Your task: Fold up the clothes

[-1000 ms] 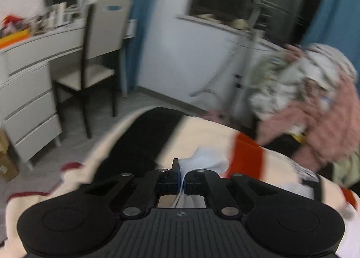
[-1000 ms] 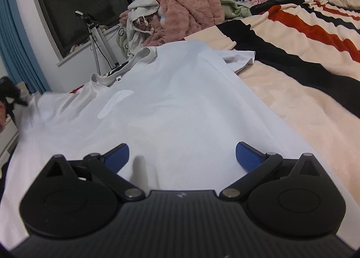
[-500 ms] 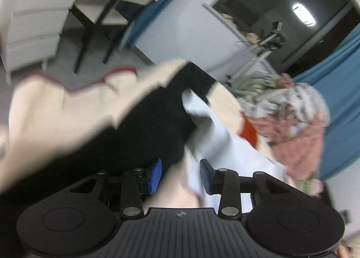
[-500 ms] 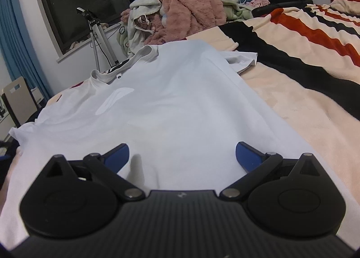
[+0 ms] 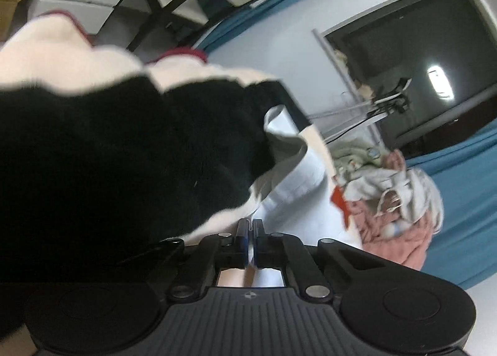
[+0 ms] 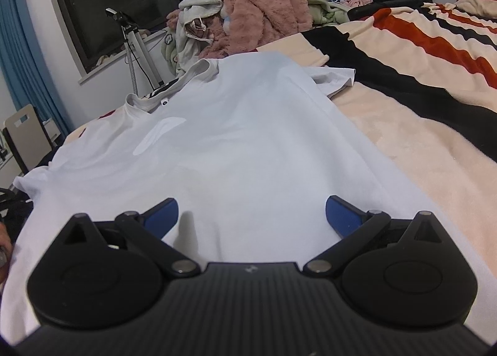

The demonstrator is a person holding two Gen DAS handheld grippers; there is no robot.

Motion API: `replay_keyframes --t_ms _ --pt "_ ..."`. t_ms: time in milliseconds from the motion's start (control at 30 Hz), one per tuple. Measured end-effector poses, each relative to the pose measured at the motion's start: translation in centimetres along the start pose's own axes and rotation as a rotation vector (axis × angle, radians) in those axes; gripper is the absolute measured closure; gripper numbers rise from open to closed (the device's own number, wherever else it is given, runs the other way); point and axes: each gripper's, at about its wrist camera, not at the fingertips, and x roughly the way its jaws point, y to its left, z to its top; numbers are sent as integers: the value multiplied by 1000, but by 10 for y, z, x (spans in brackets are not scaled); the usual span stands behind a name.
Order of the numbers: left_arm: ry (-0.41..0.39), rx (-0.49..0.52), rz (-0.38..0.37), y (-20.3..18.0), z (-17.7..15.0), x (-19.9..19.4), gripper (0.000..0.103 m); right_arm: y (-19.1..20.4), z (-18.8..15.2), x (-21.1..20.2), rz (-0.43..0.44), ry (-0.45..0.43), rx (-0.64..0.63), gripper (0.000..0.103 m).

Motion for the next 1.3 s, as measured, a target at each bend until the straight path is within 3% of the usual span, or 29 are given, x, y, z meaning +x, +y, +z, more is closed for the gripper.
replay_keyframes --t_ms 67,200,300,400,500,567,733,1000,1133,1300 --pt "-20 59 13 -6 14 -10 102 -1 0 0 3 -1 6 0" --pt "-84 176 122 -13 53 -33 102 -2 1 0 8 -3 15 0" --pt "-110 419 301 -23 55 -23 103 -2 2 1 9 -4 14 0" --pt "-80 395 241 -17 53 -34 103 -1 2 1 5 -4 9 0" --pt "-26 441 222 -25 37 -59 88 0 3 -1 3 -9 1 0" --pt "21 494 209 -32 19 -83 67 1 4 -1 4 -11 -7 0" --pt "168 504 187 -31 -46 -170 46 6 5 -10 17 -33 -44 0" --pt "461 489 201 0 -139 -246 43 15 6 -48 39 -79 -117 0" --pt "497 555 146 -2 -170 -264 27 18 7 -80 42 -93 -137 0" --pt "539 543 108 2 -178 -273 28 15 5 -115 50 -91 -132 0"
